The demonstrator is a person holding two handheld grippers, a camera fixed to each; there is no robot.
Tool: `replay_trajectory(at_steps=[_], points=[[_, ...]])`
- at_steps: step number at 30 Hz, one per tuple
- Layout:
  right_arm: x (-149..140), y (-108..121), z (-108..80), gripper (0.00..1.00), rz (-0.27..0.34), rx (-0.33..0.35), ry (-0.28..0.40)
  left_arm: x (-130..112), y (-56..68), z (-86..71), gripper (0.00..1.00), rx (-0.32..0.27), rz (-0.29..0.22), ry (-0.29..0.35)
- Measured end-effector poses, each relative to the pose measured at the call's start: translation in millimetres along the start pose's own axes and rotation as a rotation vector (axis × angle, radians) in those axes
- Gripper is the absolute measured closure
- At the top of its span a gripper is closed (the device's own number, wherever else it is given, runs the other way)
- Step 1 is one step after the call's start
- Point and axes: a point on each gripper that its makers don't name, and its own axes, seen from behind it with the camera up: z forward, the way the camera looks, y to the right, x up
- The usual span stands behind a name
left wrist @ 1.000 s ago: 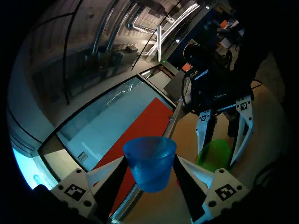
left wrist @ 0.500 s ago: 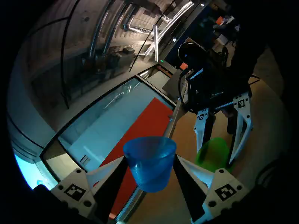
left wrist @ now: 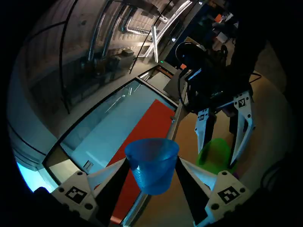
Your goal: Pour water
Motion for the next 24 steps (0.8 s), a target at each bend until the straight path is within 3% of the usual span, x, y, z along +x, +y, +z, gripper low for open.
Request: replay_trajectory(at_steps=[24], points=[[0.0,1.6,-0.5,0.10,0.002,-0.006,0.002,0.4,2.7,2.7,0.17,-0.003,0.066,0.003]])
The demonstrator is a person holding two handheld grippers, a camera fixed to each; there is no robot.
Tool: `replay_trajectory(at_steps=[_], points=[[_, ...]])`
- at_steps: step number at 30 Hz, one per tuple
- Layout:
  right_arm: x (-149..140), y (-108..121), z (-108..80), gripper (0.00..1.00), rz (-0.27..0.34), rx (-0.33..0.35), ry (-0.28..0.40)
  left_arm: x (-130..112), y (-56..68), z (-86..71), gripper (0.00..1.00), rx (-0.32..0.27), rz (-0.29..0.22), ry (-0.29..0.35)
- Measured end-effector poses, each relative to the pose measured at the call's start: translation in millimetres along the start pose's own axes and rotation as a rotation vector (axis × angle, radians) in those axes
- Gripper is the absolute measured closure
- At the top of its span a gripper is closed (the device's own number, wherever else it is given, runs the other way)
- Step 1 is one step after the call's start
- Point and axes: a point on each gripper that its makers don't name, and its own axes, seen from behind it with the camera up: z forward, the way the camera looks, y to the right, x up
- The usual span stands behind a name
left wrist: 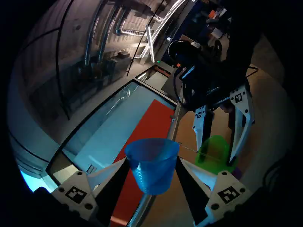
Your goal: Pour water
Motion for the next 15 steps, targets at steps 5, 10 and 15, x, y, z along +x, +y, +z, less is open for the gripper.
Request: replay_trajectory(at_steps=[5,10,15], points=[[-0.1,0.1,0.0,0.10,-0.001,0.000,0.001,-0.6,1.9,0.9,0.17,-0.002,0.019,-0.001],[-0.1,0.2,-0.2,0.09,0.000,0.002,0.002,-0.2,4.2,1.4,0.17,-0.006,0.021,-0.001],[-0.3,0.3,0.4,0.10,-0.001,0.003,0.002,-0.3,3.0,1.7,0.17,-0.006,0.030,-0.001]])
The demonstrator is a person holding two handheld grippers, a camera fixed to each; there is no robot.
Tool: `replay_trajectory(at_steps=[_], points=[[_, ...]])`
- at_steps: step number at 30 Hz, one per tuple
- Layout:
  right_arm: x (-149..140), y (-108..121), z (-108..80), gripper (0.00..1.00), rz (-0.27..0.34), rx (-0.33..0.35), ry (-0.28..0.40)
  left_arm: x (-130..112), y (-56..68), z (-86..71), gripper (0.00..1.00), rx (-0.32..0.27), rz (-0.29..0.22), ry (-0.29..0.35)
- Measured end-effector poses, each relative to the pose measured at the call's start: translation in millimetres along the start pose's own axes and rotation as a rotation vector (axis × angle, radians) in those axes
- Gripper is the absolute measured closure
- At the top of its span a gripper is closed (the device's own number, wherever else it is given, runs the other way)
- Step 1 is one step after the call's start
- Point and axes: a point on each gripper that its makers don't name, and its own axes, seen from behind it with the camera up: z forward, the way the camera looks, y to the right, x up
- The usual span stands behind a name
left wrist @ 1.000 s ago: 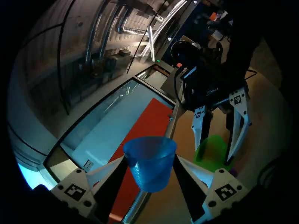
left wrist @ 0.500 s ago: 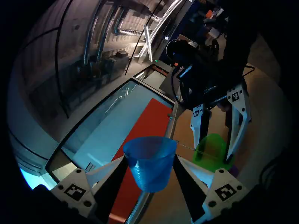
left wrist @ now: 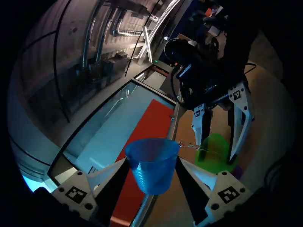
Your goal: Pour water
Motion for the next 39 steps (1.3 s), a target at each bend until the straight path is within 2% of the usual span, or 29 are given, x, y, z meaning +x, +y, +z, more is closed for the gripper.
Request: replay_trajectory(at_steps=[11,39], points=[[1.2,0.0,-0.1,0.10,-0.001,-0.002,0.004,2.9,-5.5,0.9,0.17,0.005,0.020,0.004],[2.0,-2.3,-1.1,0.10,-0.006,0.002,0.006,2.4,-4.9,0.0,0.17,0.011,0.059,0.002]])
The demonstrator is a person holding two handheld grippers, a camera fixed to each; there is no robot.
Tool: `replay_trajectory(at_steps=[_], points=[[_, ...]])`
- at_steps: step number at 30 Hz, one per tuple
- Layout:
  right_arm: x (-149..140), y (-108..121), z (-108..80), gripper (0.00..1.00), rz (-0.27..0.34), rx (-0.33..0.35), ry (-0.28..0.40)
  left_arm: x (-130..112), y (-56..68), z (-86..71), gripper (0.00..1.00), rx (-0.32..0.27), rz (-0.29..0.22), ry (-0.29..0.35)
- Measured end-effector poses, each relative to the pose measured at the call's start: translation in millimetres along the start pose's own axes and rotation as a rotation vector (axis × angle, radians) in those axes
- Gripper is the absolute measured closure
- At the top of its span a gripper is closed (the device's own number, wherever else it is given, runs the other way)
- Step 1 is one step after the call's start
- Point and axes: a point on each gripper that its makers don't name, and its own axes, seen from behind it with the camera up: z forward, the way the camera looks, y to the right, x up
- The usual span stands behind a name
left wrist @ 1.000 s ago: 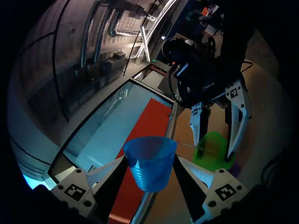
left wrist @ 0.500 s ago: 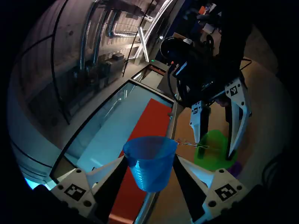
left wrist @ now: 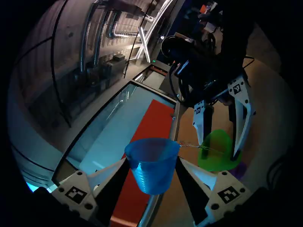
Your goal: Pour water
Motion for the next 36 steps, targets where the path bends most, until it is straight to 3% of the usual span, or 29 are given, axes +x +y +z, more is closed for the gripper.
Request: replay_trajectory(at_steps=[36], points=[[-1.1,1.0,-2.0,0.10,0.001,-0.005,0.003,1.0,-3.7,4.3,0.17,-0.002,0.046,0.005]])
